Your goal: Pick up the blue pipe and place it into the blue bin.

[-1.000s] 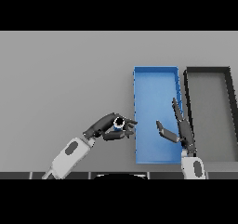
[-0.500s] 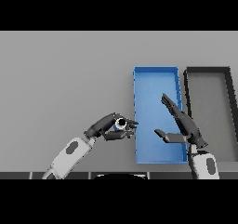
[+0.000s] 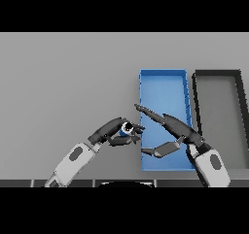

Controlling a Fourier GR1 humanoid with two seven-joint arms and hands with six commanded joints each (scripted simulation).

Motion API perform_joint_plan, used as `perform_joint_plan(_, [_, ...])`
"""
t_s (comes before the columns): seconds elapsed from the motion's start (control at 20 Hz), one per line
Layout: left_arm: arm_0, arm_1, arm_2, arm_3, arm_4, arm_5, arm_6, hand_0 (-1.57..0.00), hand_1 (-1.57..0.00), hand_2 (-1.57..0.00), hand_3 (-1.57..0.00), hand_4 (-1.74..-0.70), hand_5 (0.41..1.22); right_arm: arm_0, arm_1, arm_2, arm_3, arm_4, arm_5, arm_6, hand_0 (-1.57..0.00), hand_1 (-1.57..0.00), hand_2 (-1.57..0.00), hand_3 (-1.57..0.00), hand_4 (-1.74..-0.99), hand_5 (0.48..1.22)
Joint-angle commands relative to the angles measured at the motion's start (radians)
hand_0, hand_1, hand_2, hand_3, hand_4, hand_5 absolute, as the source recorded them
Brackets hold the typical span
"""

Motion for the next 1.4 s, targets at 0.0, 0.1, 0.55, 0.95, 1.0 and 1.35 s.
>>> perform_joint_plan(0.0, [-0.002,-0.001,0.006,-0.003,0.012,-0.003,0.003,-1.57,-1.57,-1.57,-1.44,-1.73,1.221,-0.026,0.0,0.018,0.008,0.016,0.015,0.004,0.0,0.0,0.0,0.0,-1.303,0.532])
perform_joint_plan(0.1, [-0.017,0.001,0.014,0.001,0.022,-0.012,0.006,-1.57,-1.57,-1.57,-1.44,-1.73,1.221,-0.08,0.015,0.045,0.026,0.015,0.028,0.031,0.0,0.0,0.0,0.0,-1.294,0.532])
perform_joint_plan(0.55, [-0.011,-0.001,0.022,0.026,0.041,-0.051,-0.034,-1.57,-1.57,-1.57,-1.51,-1.73,1.221,-0.265,0.134,0.12,0.189,0.029,0.055,0.11,0.0,0.0,0.0,0.0,-1.222,0.512])
perform_joint_plan(0.95, [-0.027,0.049,-0.004,0.014,-0.061,-0.054,-0.004,-0.99,-0.9,-0.87,-0.74,-1.59,1.221,-0.355,0.19,0.153,0.289,0.018,0.122,0.118,-0.48,-0.5,-0.5,-0.37,-1.39,0.538])
perform_joint_plan(1.0, [-0.026,0.033,-0.011,0.004,-0.075,-0.036,0.005,-0.88,-0.83,-0.8,-0.67,-1.61,1.221,-0.369,0.198,0.159,0.298,0.014,0.127,0.115,-0.7,-0.71,-0.71,-0.56,-1.453,0.551])
perform_joint_plan(1.35, [0.001,-0.015,0.03,0.01,0.018,-0.058,-0.047,-1.39,-1.39,-1.38,-0.55,-1.71,1.212,-0.343,0.223,0.18,0.296,0.0,0.075,0.072,-1.39,-1.39,-1.39,-1.33,-1.458,0.957])
